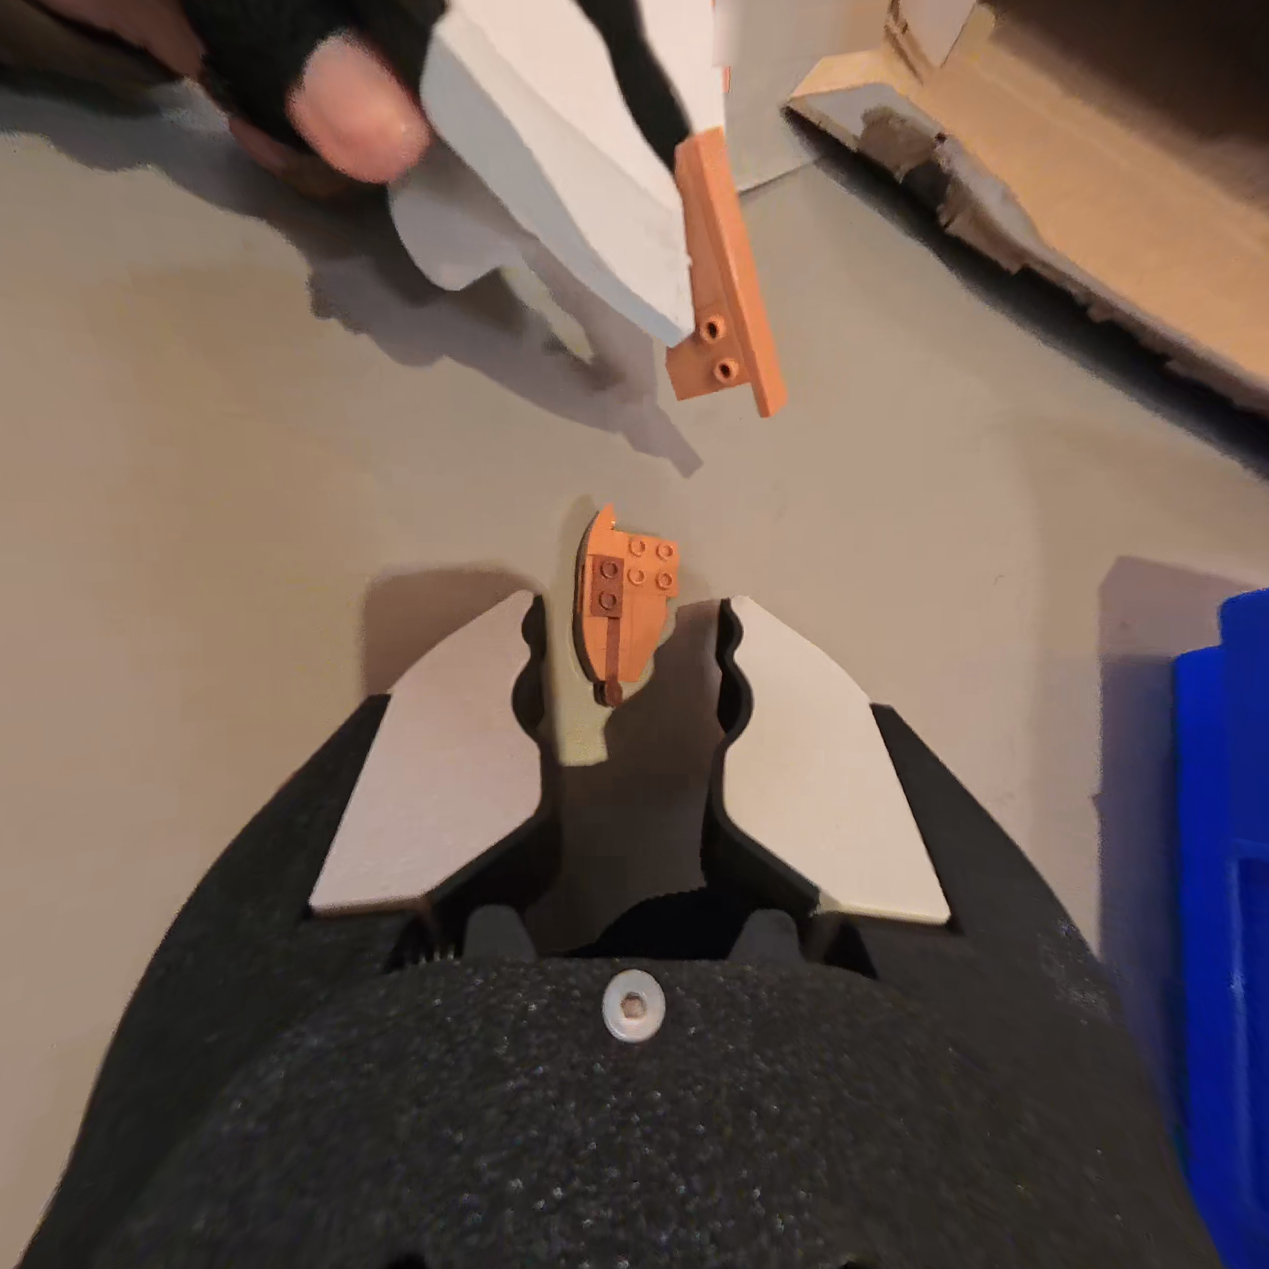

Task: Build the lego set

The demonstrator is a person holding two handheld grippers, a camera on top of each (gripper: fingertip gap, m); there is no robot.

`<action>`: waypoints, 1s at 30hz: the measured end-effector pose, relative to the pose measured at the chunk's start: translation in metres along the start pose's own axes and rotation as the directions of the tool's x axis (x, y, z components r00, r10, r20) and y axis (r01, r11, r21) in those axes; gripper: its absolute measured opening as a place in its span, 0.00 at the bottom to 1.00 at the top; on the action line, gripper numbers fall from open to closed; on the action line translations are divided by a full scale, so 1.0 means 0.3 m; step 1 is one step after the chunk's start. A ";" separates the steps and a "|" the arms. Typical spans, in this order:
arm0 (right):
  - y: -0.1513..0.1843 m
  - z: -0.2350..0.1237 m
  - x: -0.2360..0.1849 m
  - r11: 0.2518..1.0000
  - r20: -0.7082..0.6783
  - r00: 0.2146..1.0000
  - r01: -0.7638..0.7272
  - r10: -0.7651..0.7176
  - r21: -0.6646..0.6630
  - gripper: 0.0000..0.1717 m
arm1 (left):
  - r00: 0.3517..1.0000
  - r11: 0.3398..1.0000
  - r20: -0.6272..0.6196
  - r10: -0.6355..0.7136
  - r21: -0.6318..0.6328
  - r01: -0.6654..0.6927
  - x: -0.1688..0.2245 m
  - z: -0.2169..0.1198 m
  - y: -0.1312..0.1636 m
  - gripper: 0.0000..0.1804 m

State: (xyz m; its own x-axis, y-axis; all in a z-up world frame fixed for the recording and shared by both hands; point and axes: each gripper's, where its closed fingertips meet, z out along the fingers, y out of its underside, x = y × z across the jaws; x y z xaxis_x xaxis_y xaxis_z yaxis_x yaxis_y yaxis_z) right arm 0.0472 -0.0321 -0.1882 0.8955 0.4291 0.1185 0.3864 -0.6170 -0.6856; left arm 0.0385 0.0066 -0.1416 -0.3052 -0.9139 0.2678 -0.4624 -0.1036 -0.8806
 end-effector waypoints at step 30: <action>-0.214 -0.169 0.036 0.618 -0.657 0.509 0.782 -0.556 0.082 0.15 | 0.958 0.973 -0.284 -0.039 0.206 0.101 0.124 -0.061 -0.114 0.04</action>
State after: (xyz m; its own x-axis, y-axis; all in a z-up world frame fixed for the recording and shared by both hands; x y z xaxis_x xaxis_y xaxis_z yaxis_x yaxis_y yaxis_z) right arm 0.0432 -0.0214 -0.1064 0.3859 0.1281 0.9136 0.9208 0.0081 -0.3901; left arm 0.0277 -0.0167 -0.0943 -0.5103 -0.7603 0.4019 -0.3092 -0.2739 -0.9107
